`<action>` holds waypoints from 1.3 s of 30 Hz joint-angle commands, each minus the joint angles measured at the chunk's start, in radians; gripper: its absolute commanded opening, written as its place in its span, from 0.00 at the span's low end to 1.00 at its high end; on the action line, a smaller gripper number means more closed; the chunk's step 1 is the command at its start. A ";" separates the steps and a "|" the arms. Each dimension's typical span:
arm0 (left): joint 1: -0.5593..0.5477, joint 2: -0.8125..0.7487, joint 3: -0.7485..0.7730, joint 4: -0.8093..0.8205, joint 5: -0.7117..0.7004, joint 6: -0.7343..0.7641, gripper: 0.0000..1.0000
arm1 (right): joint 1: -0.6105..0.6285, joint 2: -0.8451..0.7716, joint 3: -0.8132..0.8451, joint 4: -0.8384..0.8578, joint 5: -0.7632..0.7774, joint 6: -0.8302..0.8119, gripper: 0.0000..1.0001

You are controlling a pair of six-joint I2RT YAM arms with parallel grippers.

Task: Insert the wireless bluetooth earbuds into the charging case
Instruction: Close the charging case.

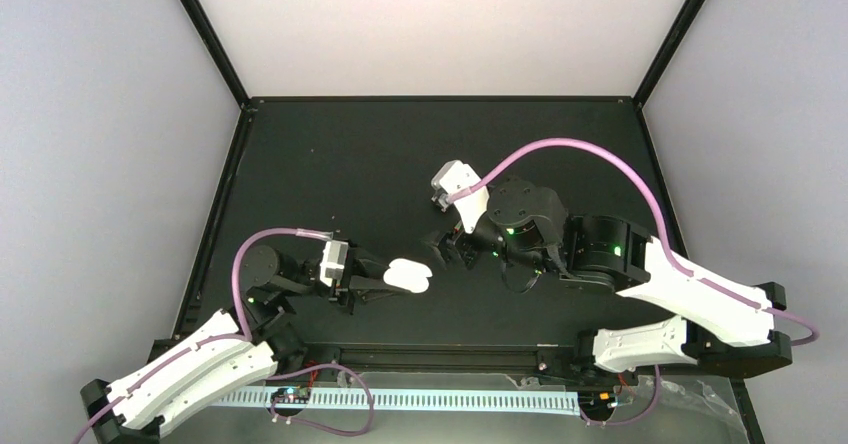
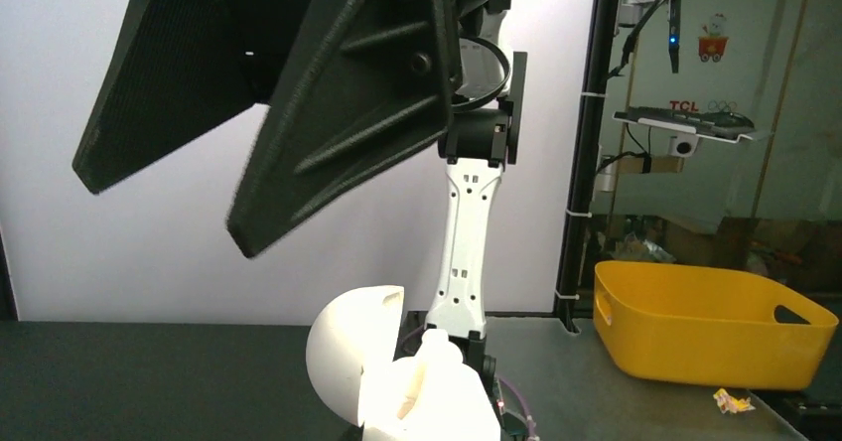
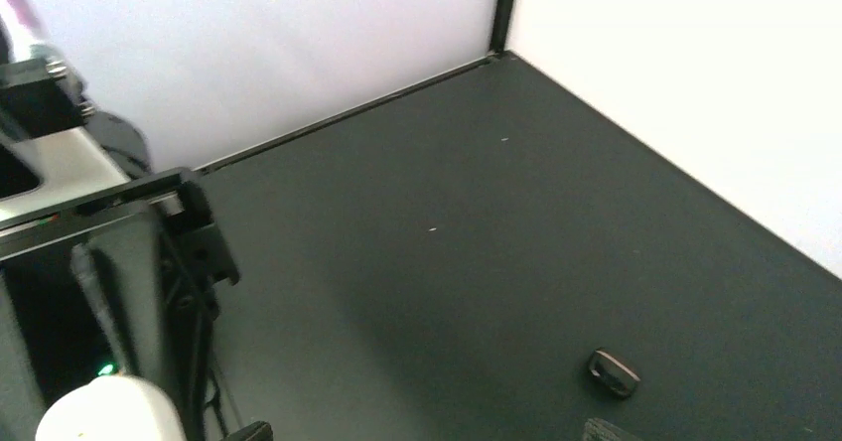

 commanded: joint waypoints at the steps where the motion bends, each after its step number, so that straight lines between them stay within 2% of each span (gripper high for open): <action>1: -0.006 -0.016 0.005 0.030 0.012 -0.008 0.02 | -0.002 0.020 -0.009 -0.027 -0.125 -0.004 0.81; 7: -0.006 -0.015 0.007 0.033 0.000 -0.010 0.02 | -0.003 0.032 -0.002 -0.033 -0.230 -0.025 0.80; 24: -0.006 -0.015 0.013 0.033 -0.041 -0.026 0.01 | 0.000 0.044 -0.006 -0.051 -0.320 -0.050 0.79; 27: -0.006 -0.013 0.020 0.030 -0.046 -0.024 0.02 | 0.004 0.054 -0.002 -0.058 -0.317 -0.053 0.79; 29: -0.006 -0.013 0.025 0.008 -0.066 -0.015 0.01 | 0.002 0.044 0.000 -0.055 -0.235 -0.022 0.79; 32: -0.005 -0.007 0.020 -0.079 -0.188 0.014 0.02 | -0.029 -0.013 -0.036 -0.012 0.004 0.050 0.82; 36: 0.002 0.056 -0.026 -0.138 -0.447 -0.055 0.02 | -0.180 -0.141 -0.185 0.101 0.027 0.169 0.83; 39: 0.039 0.214 -0.002 -0.206 -0.550 -0.171 0.02 | -0.225 -0.220 -0.360 0.190 0.036 0.235 0.83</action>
